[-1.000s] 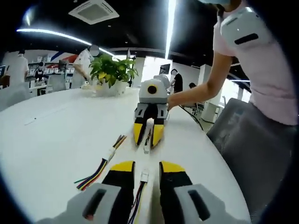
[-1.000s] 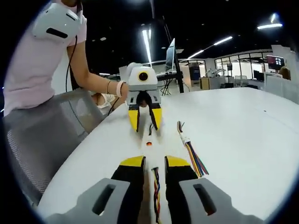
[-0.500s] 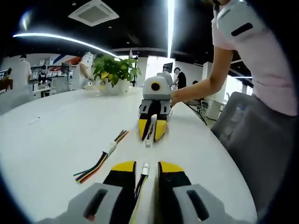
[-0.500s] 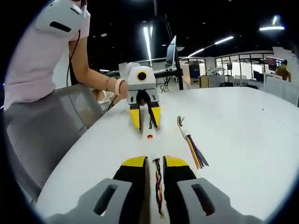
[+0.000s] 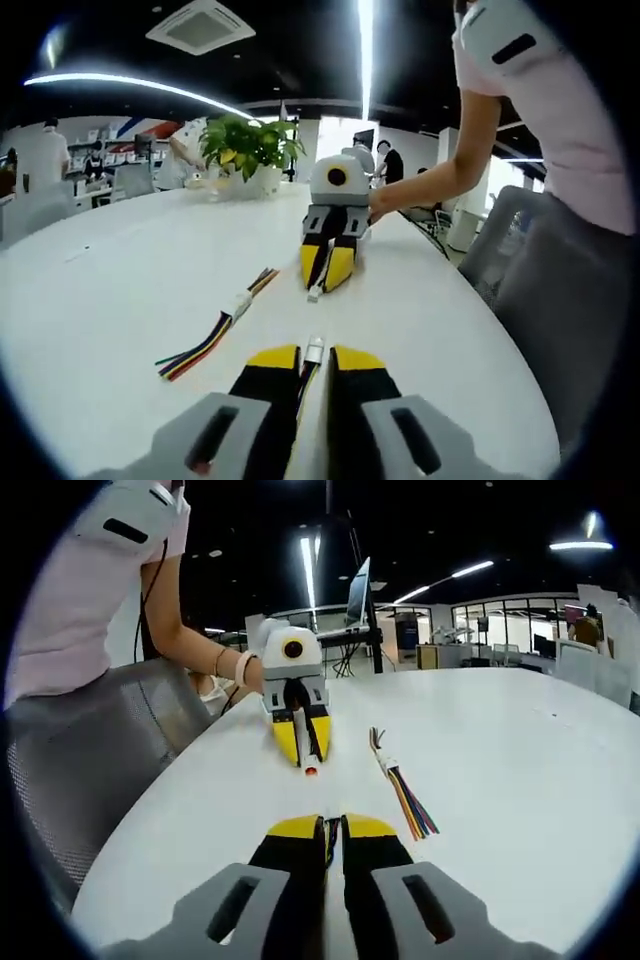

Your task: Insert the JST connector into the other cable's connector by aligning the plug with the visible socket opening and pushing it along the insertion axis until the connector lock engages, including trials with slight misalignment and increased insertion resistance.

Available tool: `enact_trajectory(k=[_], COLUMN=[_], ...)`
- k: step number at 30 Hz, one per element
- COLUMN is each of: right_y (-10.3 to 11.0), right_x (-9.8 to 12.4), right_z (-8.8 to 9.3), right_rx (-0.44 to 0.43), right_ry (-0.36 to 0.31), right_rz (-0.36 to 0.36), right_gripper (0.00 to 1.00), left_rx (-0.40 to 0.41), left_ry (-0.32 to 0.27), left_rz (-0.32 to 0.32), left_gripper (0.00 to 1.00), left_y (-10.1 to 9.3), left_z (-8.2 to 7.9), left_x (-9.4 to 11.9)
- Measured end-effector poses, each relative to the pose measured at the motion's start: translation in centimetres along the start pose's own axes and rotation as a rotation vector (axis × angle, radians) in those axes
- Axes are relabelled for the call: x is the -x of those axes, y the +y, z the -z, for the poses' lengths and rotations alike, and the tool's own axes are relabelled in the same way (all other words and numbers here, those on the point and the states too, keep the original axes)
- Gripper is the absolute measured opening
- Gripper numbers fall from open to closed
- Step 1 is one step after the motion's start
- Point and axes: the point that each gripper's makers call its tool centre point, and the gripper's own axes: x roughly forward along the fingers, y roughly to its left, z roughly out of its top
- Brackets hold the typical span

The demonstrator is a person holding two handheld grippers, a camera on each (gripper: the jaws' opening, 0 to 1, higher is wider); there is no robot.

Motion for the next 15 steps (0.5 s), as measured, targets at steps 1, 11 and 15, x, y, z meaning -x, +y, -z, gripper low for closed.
enact_trajectory(k=[1, 11, 15], right_y=[0.02, -0.22, -0.30], right_x=[-0.04, -0.22, -0.18], right_z=[-0.01, -0.03, -0.03], right_rx=[0.001, 0.003, 0.002], right_ry=[0.000, -0.014, -0.018], right_rz=[-0.001, 0.016, 0.019], right_gripper=[0.06, 0.05, 0.05], left_rx=[0.013, 0.032, 0.024], left_ry=[-0.007, -0.032, -0.032], left_rz=[0.002, -0.005, -0.006], left_gripper=[0.05, 0.05, 0.04], left_y=[0.04, -0.36, -0.26], left_z=[0.00, -0.43, -0.42], left_x=[-0.03, -0.47, -0.33])
